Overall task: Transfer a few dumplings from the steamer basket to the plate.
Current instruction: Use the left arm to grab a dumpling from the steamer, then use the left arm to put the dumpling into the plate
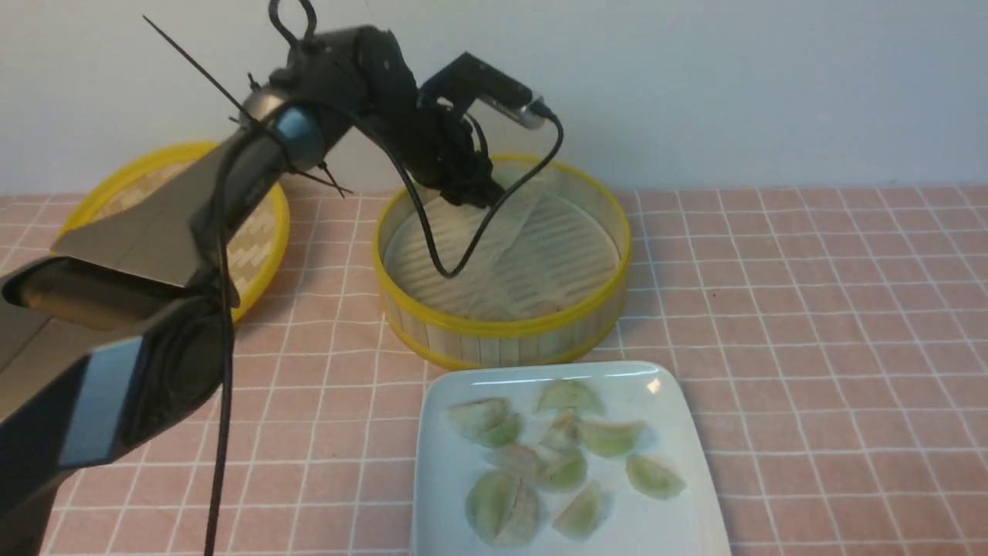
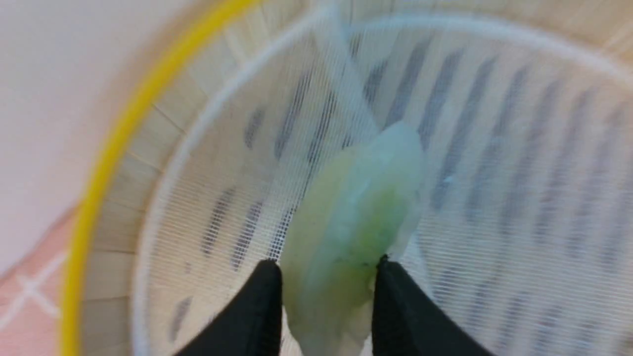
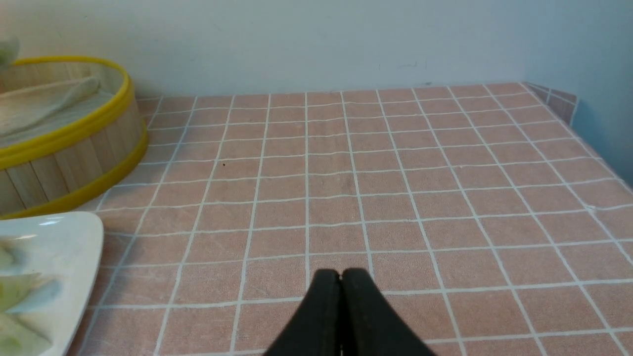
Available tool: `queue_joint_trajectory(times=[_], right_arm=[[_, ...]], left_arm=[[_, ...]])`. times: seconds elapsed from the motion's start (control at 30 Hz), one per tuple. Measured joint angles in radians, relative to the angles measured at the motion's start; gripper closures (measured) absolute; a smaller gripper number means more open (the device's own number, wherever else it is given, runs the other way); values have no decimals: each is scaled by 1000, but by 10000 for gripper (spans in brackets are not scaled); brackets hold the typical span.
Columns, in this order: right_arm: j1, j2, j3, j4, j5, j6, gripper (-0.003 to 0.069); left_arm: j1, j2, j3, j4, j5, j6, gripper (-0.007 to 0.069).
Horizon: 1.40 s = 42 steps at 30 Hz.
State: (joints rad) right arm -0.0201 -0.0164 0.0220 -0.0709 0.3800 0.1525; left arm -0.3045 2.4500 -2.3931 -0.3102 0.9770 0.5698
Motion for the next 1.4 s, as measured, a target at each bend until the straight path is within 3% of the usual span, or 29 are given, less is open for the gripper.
queue_joint_trajectory(times=[0.23,0.33,0.53,0.73,0.9,1.2,1.4], right_arm=[[0,0,0,0,0,0,673],[0,0,0,0,0,0,673],[0,0,0,0,0,0,673],[0,0,0,0,0,0,673],[0,0,0,0,0,0,673],[0,0,0,0,0,0,673],[0,0,0,0,0,0,673]], left_arm=[[-1,-196,0,-3,245,-49,417],[-1,-275,34,-2,260,-112,417],[-34,-547,359,6,259,-191,417],[-175,-765,830,-38,261,-169,417],[-297,-725,1042,-49,90,-168,417],[-434,-556,1069,-53,-223,-161,416],[-459,-491,1069,-60,-280,-146,280]])
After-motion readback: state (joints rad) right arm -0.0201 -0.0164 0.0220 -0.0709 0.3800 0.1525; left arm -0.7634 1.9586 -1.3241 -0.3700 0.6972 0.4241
